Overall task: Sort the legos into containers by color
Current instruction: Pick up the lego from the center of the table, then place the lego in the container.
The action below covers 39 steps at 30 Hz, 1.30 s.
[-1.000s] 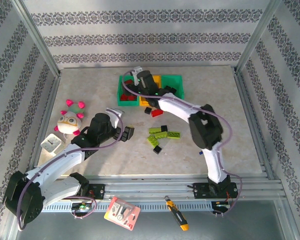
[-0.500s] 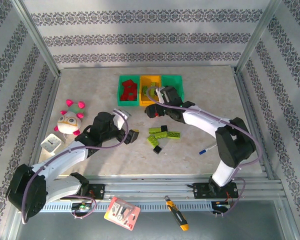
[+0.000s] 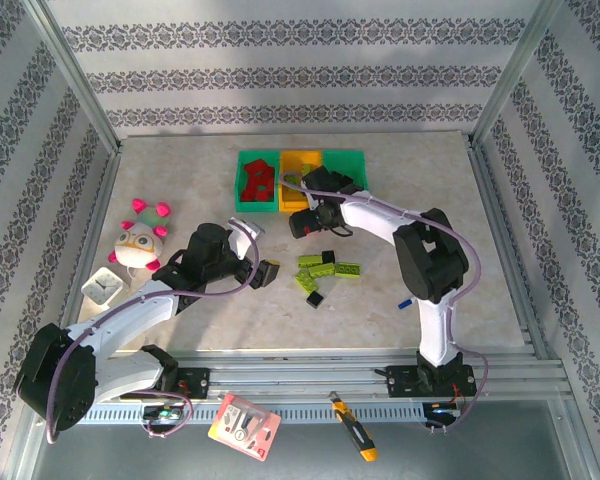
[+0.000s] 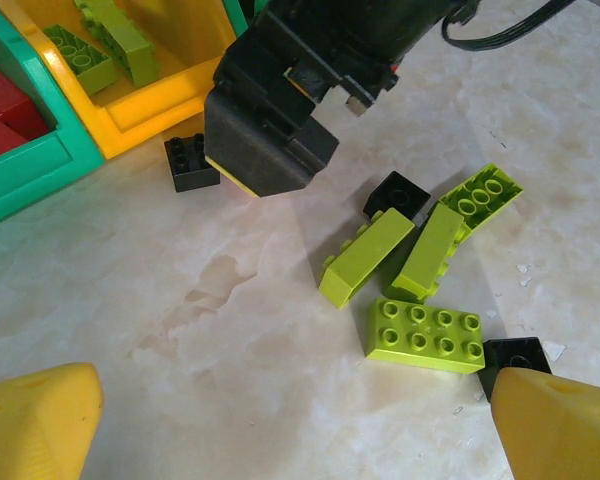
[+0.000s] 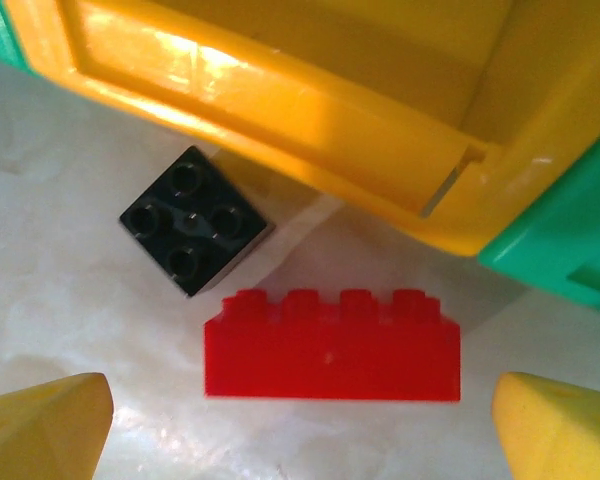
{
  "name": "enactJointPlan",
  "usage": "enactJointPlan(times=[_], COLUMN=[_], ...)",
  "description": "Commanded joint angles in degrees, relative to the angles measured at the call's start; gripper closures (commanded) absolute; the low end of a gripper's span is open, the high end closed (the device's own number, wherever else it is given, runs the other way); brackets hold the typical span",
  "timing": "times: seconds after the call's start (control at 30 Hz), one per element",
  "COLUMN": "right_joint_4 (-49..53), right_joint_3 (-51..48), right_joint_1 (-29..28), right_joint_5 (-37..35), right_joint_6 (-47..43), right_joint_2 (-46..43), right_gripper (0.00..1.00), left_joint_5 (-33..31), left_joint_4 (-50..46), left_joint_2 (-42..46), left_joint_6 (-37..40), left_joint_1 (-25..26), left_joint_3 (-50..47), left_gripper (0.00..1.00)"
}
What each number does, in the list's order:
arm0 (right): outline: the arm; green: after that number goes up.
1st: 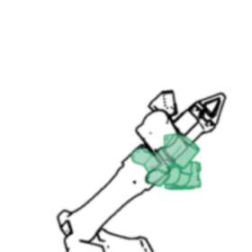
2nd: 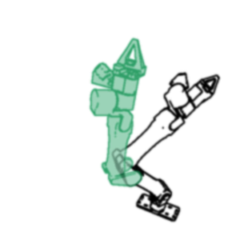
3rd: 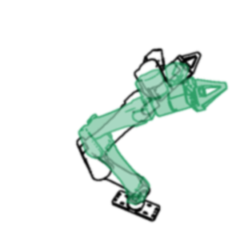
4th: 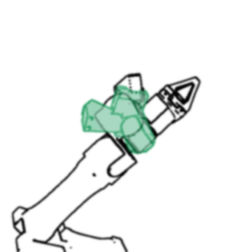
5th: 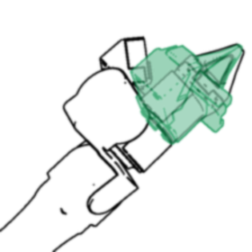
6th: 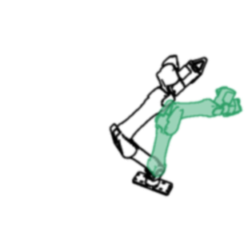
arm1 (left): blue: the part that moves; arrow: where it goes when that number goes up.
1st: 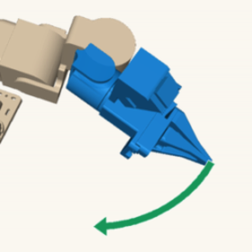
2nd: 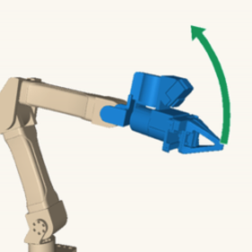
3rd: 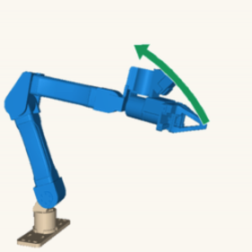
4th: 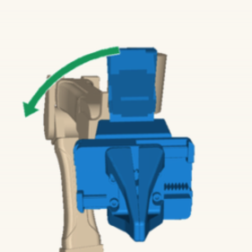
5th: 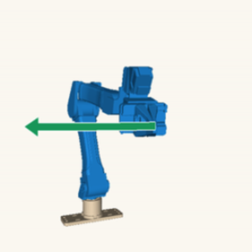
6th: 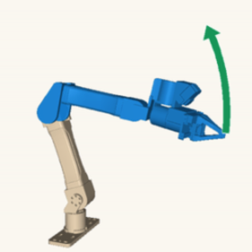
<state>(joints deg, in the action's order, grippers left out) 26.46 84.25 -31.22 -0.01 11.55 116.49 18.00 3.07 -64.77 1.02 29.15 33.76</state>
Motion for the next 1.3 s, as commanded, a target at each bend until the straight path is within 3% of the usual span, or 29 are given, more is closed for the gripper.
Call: enactJointPlan(times=[0.0, 0.3, 0.53, 0.7, 0.93, 1.27], right_joint_4=[3.05, 3.44, 4.04, 2.77, -9.90, -23.92], right_joint_3=[2.94, 4.93, 3.40, 0.71, -3.91, 5.49], right_joint_1=[0.64, 0.73, 0.65, -0.68, -5.30, -6.99], right_joint_5=[-2.70, -2.30, -2.36, -1.96, -0.22, 1.37], right_joint_6=[-0.83, -0.04, 0.15, 0.62, 0.16, 1.63], right_joint_2=[2.20, 4.70, 1.84, -3.69, -10.19, -1.94], right_gripper=[0.05, 0.30, 0.43, 0.42, 0.40, 0.41], left_joint_5=[0.96, 1.09, 1.15, 0.87, 0.25, -1.65], left_joint_4=[2.62, 2.55, 2.55, 2.60, 3.96, 8.17], left_joint_2=[0.65, 0.50, 0.57, 1.01, 2.00, 4.51], left_joint_6=[-0.40, -0.31, -0.23, 0.04, -0.31, -1.68], left_joint_1=[0.35, 0.36, 0.30, 0.34, 0.36, 0.30], left_joint_3=[0.68, 0.83, 0.71, 0.43, -1.04, -4.57], left_gripper=[0.01, 0.01, 0.01, 0.01, 0.01, 0.01])
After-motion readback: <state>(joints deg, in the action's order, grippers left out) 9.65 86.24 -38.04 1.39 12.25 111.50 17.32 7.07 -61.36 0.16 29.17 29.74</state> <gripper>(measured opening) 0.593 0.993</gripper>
